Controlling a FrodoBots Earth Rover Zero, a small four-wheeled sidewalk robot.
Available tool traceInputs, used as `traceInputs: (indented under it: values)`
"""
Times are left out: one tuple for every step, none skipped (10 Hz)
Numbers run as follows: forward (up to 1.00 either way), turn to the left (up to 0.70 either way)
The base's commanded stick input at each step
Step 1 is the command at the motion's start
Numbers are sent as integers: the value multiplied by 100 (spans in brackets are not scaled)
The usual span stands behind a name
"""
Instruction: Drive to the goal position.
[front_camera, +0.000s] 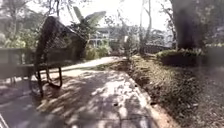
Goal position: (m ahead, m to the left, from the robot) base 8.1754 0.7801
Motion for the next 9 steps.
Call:
traceInputs:
  values:
    - [50, 0]
    - [50, 0]
    - [50, 0]
    - [50, 0]
    - [50, 0]
    - [50, 0]
    - [50, 0]
    - [50, 0]
    - [50, 0]
